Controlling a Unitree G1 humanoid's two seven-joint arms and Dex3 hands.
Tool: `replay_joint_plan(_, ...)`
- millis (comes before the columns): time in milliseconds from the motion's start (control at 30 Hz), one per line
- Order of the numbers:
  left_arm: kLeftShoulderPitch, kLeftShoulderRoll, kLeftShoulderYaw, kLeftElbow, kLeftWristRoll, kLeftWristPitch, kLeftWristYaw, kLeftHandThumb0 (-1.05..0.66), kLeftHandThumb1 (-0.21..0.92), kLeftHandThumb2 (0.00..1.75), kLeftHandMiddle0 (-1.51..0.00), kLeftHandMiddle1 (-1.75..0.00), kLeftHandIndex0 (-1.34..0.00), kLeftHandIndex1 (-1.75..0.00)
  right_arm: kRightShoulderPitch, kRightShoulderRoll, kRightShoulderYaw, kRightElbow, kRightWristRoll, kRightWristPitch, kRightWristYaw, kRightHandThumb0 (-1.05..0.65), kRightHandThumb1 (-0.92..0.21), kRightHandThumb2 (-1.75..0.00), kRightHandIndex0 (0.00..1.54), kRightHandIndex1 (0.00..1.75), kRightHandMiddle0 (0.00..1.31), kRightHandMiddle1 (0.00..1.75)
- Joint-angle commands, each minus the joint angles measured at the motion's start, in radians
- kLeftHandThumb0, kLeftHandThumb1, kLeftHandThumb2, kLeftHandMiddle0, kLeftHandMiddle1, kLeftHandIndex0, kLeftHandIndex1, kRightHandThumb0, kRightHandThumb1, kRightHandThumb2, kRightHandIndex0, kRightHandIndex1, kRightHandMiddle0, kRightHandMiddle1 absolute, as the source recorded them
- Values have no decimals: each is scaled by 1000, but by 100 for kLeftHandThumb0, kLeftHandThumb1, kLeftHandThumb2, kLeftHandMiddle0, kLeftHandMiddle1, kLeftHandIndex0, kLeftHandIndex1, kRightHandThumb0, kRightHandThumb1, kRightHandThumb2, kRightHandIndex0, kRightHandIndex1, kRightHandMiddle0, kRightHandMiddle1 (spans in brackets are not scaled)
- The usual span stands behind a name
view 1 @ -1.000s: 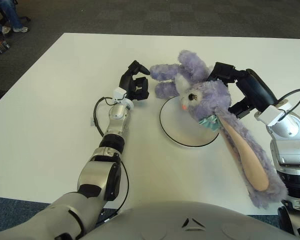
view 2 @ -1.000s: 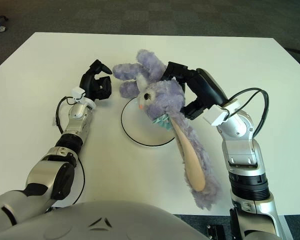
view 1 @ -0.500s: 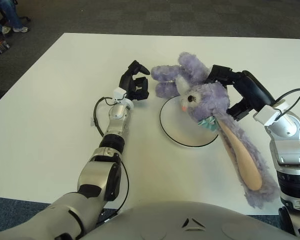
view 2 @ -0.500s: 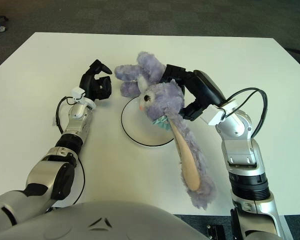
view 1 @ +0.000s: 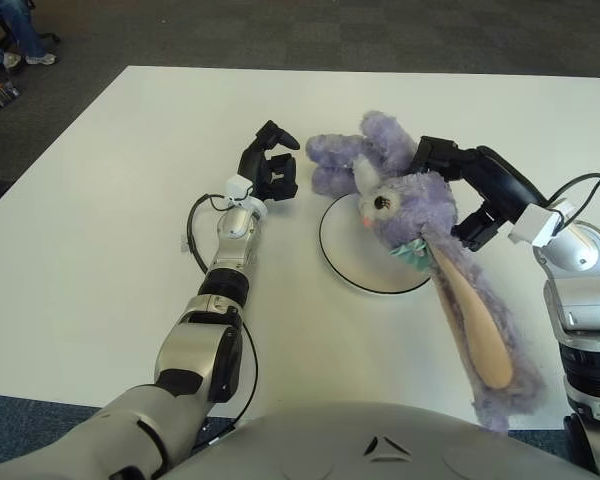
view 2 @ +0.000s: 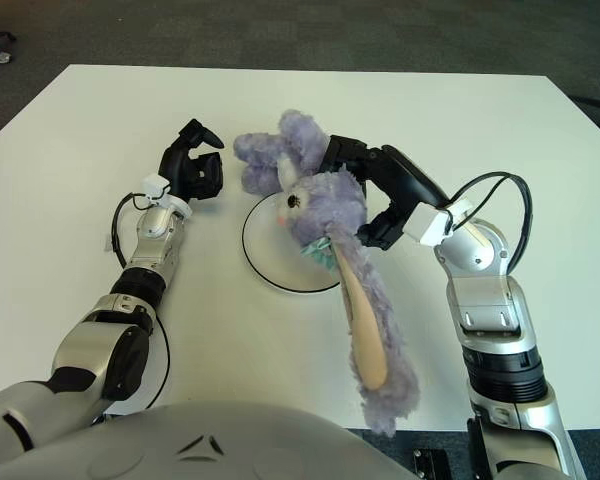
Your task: Put the doll into the plate.
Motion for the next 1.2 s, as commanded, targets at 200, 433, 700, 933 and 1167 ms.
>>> replay_joint_plan(200,70,-14,5,36,-16,0,3,-42,49,110,-121,-175,-47,-175,7,-26,-5,-51,36,88,33,25,-43,-101,63,151,26,156)
replay_joint_plan(433,70,-13,3,35,-14,-4,2,-43,48,111,-122,-175,-49,-175,7,-74,2,-79,34,171,81,-16,-27,-101,39,152,2,125)
replay_joint_plan(700,71,-15,4,31,-16,0,3,-43,49,110,-121,-175,-48,-175,1,-115,7,-64,47,152,129,-45,-17,-105,52,172,0,102)
replay_joint_plan(933,72,-14,3,28,-10,3,9,-42,49,110,-121,-175,-47,-175,5,-147,-6,-61,62,151,167,-46,-18,-102,73,174,0,87)
replay_joint_plan(1167,73,-12,0,29,-4,3,14,-42,49,109,-121,-175,-47,-175,3,-171,-11,-73,76,171,188,-42,-20,-100,100,175,0,74)
